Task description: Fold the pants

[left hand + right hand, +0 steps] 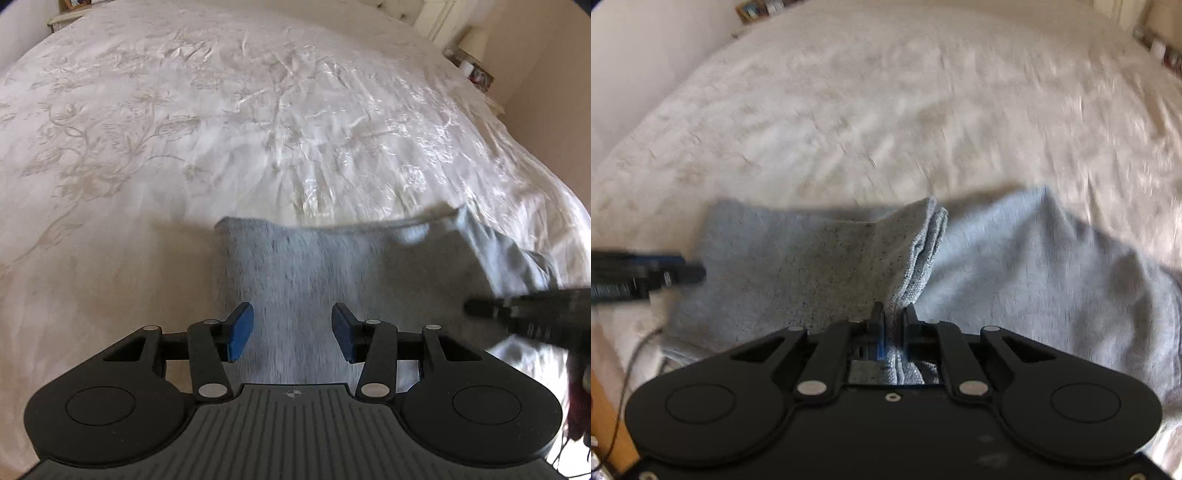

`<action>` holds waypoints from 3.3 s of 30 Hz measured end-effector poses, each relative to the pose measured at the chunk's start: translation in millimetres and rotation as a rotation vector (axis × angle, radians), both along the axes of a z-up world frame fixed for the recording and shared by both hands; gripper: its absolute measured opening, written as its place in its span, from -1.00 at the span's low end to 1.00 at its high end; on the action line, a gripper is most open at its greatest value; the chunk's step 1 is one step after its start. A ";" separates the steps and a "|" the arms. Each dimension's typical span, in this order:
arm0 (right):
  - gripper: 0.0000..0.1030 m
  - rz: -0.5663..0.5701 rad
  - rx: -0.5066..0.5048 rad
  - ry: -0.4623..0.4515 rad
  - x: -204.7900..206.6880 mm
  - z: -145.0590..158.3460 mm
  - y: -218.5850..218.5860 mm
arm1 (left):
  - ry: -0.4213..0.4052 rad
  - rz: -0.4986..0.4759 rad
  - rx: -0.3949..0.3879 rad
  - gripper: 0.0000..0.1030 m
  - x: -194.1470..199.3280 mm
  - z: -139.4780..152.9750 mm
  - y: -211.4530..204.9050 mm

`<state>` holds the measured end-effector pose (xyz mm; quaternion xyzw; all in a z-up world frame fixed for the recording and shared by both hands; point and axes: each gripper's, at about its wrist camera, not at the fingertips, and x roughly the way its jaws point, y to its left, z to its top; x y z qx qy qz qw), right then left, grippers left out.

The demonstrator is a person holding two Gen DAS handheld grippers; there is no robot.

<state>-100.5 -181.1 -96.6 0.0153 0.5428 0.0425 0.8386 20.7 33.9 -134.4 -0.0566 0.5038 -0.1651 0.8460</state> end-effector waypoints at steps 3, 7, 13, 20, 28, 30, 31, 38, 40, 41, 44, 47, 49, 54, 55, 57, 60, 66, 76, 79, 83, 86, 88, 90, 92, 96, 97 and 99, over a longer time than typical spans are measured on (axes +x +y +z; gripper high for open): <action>-0.71 -0.020 -0.001 0.054 3.5 -26.2 -7.3 | 0.017 0.014 0.052 -0.12 19.7 -18.4 -13.9; -0.59 -0.055 0.000 0.070 6.8 -40.7 -13.5 | 0.132 0.087 0.161 -0.11 27.3 -50.1 -5.5; -0.41 -0.060 -0.009 0.042 -6.5 -25.9 -20.6 | 0.173 0.159 0.077 0.19 17.9 -53.2 20.3; -0.16 -0.136 -0.116 -0.051 -39.3 7.6 -72.4 | 0.094 0.191 0.088 0.26 -3.5 -23.4 5.7; -0.04 -0.210 -0.253 -0.089 -57.5 29.5 -184.9 | 0.001 0.030 0.088 0.26 -9.0 -2.7 -72.5; -0.04 -0.191 -0.260 -0.094 -52.5 28.3 -208.9 | 0.000 -0.005 0.088 0.26 -5.5 -7.7 -92.7; -0.04 -0.181 -0.263 -0.084 -46.0 22.8 -218.3 | 0.005 -0.009 0.100 0.26 -3.4 -12.8 -100.7; 0.00 -0.183 -0.278 0.033 -2.0 -41.4 -255.8 | 0.143 0.006 0.270 0.33 11.1 -53.1 -130.3; 0.02 -0.164 -0.291 0.014 -0.1 -41.6 -254.9 | 0.116 0.013 0.302 0.33 10.1 -41.1 -136.6; 0.02 -0.161 -0.287 0.006 -2.1 -38.1 -255.6 | 0.096 0.018 0.303 0.33 8.4 -33.9 -139.8; 0.02 -0.177 -0.266 -0.043 -17.3 -19.2 -259.7 | 0.028 0.003 0.259 0.33 6.8 -6.1 -159.3; 0.11 -0.238 -0.224 -0.087 -47.4 4.7 -268.5 | -0.033 -0.074 0.199 0.34 11.6 9.4 -193.2; 0.24 -0.295 -0.190 -0.103 -73.4 20.3 -274.7 | -0.050 -0.140 0.159 0.34 18.5 11.9 -220.0; 0.58 -0.475 -0.095 -0.084 -131.1 30.3 -296.6 | -0.111 -0.307 0.129 0.34 38.5 -3.6 -292.5; 0.61 -0.512 -0.066 -0.073 -137.8 27.8 -300.8 | -0.117 -0.330 0.139 0.34 43.6 -10.7 -301.7; 0.62 -0.573 -0.010 -0.050 -150.5 20.1 -309.5 | -0.092 -0.348 0.212 0.34 60.6 -32.5 -320.9; 0.62 -0.652 0.083 -0.047 -155.9 3.4 -320.4 | 0.001 -0.382 0.319 0.47 85.9 -69.9 -332.5; 0.81 -0.795 0.276 -0.085 -144.9 -28.5 -346.4 | -0.077 -0.452 0.355 0.55 76.4 -51.6 -323.8; -0.43 -0.815 0.290 -0.093 -108.2 -46.9 -347.6 | -0.074 -0.225 0.210 0.55 25.2 5.6 -204.6; -0.48 -0.714 0.144 -0.107 -89.7 -21.1 -326.9 | -0.016 -0.181 0.212 0.55 9.5 2.6 -165.6; -0.49 -0.550 -0.018 -0.183 -72.0 33.6 -276.3 | 0.077 -0.123 0.187 0.55 -2.8 -8.2 -116.6; -0.49 -0.414 -0.107 -0.251 -60.2 76.9 -220.8 | 0.131 -0.091 0.158 0.55 -4.7 -17.8 -84.9; -0.49 -0.307 -0.147 -0.296 -52.5 101.5 -177.4 | 0.171 -0.084 0.143 0.55 -2.6 -24.8 -69.6; -0.49 -0.198 -0.176 -0.336 -48.3 122.8 -131.5 | 0.175 -0.061 0.112 0.55 -2.6 -25.3 -51.7; -0.49 -0.097 -0.173 -0.359 -43.4 134.5 -82.9 | 0.169 -0.041 0.088 0.55 0.0 -22.9 -33.7; -0.49 0.124 -0.185 -0.380 -35.8 122.2 15.9 | 0.154 0.027 0.020 0.55 4.0 -16.0 8.2; -0.49 0.185 -0.194 -0.376 -34.8 109.4 42.4 | 0.153 0.045 0.009 0.55 4.5 -15.1 18.2; -0.50 0.271 -0.199 -0.349 -30.9 80.4 83.6 | 0.157 0.092 -0.020 0.55 5.7 -16.2 40.3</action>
